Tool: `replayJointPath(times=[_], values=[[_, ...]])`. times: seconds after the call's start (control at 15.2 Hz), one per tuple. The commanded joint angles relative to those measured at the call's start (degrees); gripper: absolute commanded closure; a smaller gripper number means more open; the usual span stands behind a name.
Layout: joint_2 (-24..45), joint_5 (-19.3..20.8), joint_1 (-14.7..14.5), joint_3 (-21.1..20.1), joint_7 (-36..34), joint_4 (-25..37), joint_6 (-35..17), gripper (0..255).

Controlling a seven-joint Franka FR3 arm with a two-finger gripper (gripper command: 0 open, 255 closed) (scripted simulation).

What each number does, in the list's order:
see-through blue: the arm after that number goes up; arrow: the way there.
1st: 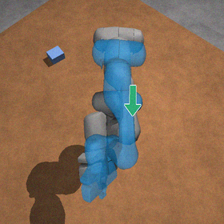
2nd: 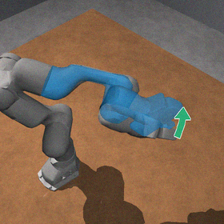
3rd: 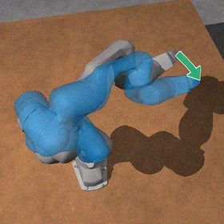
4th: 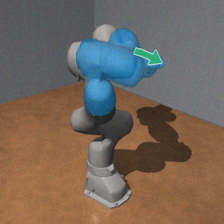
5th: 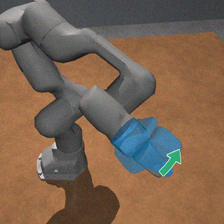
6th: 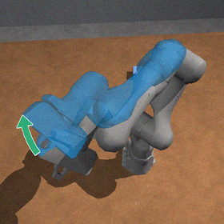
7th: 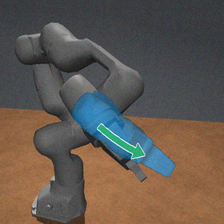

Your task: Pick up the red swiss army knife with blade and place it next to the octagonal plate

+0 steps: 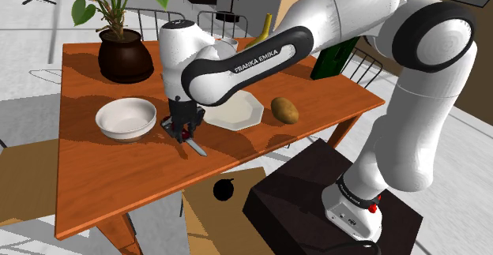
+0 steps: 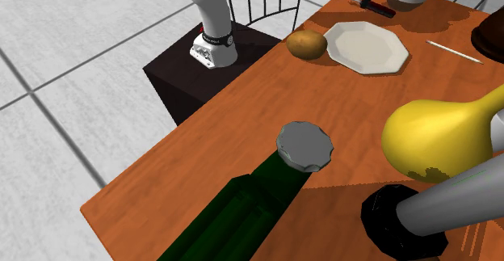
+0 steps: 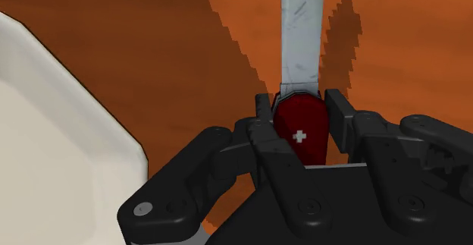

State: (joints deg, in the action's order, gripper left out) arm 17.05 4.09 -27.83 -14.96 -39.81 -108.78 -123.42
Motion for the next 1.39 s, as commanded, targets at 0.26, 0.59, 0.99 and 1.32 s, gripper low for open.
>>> replayJointPath(times=[0.26,0.59,0.99,1.32], values=[[0.42,0.15,-0.06,0.05,-0.16,-0.23,-0.62,255],[0.42,0.15,-0.06,0.05,-0.16,-0.24,-0.63,0],[-1.99,-0.69,0.18,-0.23,0.39,2.55,4.48,0],[-2.52,-0.87,0.22,-0.27,0.51,3.41,5.85,0]])
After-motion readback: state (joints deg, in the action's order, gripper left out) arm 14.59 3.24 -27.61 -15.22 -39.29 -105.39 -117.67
